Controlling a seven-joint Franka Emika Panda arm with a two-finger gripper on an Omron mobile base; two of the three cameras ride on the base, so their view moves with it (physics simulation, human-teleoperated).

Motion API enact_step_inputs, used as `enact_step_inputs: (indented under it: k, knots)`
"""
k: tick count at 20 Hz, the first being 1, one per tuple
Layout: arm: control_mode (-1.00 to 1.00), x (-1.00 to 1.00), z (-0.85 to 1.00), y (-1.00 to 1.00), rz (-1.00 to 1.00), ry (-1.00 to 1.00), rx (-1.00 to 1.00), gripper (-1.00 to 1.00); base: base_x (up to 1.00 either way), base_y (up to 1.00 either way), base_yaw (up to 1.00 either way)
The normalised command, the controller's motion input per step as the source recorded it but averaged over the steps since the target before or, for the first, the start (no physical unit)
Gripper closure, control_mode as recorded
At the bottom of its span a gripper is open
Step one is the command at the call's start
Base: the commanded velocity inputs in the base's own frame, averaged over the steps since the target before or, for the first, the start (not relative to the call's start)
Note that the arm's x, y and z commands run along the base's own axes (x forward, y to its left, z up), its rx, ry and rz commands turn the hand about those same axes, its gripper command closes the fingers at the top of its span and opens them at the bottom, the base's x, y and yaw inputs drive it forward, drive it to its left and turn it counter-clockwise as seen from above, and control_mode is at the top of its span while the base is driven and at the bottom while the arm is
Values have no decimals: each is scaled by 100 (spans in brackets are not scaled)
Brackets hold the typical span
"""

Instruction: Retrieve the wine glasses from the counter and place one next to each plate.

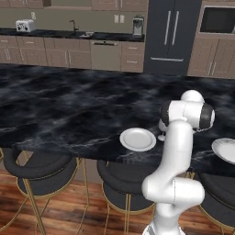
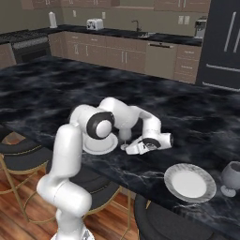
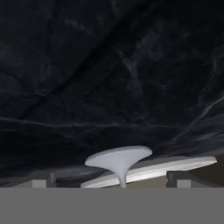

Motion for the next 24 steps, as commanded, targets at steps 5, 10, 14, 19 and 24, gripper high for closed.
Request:
enact_step_inputs:
  k: [5,10,14,19,24]
  knots:
    - [-100,-24,5,-41,0,0,2,-100,0,0,0]
    - [-100,-80,70,14,0,-4,3,-100,0,0,0]
    - [-100,-78,100,27,0,-33,-3,-100,0,0,0]
    - [-100,-60,100,47,0,-27,-3,-100,0,0,0]
    - [-100,-42,98,73,0,-15,-2,-100,0,0,0]
